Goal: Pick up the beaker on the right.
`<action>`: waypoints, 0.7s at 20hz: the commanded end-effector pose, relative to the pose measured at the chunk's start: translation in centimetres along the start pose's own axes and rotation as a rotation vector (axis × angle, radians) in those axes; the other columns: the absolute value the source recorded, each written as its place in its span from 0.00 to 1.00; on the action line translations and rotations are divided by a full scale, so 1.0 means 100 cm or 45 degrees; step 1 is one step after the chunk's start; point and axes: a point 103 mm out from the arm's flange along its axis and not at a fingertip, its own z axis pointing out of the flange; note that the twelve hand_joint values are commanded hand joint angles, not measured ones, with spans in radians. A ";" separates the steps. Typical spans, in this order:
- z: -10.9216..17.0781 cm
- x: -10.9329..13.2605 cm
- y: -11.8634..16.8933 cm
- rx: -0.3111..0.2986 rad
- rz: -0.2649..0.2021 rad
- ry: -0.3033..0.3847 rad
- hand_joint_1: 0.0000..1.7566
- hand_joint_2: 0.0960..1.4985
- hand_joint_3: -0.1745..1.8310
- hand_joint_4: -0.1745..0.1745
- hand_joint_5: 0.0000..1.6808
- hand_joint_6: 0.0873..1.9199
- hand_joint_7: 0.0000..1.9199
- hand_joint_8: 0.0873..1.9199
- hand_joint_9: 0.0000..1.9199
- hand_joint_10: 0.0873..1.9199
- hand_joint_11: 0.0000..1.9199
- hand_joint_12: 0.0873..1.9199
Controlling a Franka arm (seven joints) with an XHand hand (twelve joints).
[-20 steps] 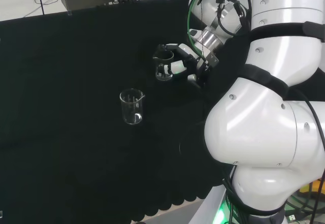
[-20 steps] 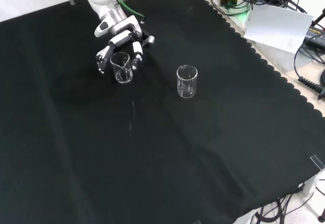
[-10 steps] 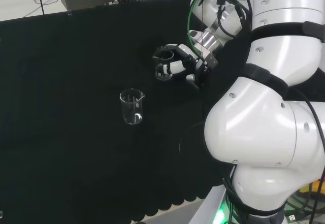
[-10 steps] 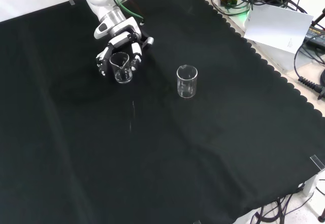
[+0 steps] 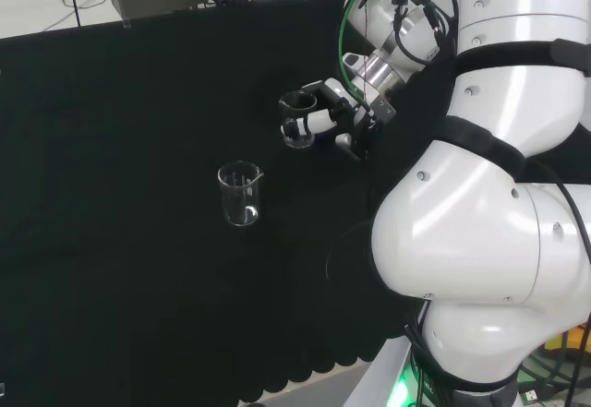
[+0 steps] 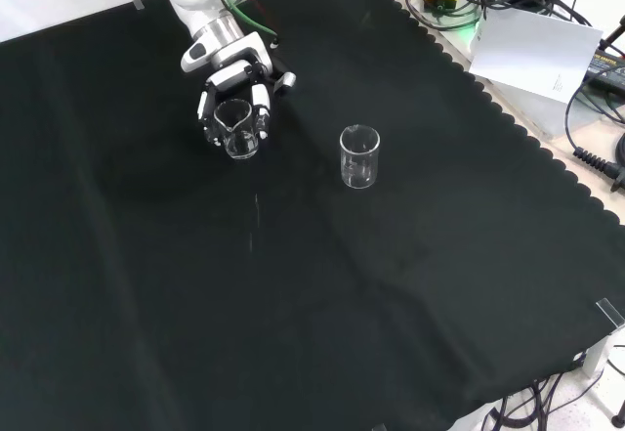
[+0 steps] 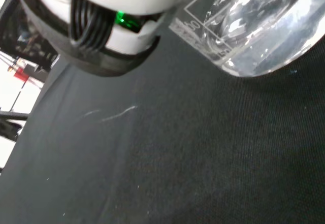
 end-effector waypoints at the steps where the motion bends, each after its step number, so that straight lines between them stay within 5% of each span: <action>1: -0.024 0.018 -0.003 -0.206 -0.059 -0.120 0.81 0.38 0.39 0.01 0.78 0.27 0.76 0.18 0.75 0.07 0.59 0.37; 4: -0.038 0.029 -0.003 -0.203 -0.121 -0.155 0.82 0.33 0.43 0.00 0.80 0.24 0.79 0.15 0.80 0.00 0.61 0.35; 11: -0.058 0.051 -0.011 -0.109 -0.227 -0.232 0.82 0.30 0.46 0.00 0.80 0.23 0.79 0.15 0.85 0.00 0.64 0.34; 14: -0.063 0.062 -0.020 -0.054 -0.250 -0.275 0.82 0.44 0.30 0.00 0.81 0.16 0.73 0.17 0.82 0.00 0.65 0.33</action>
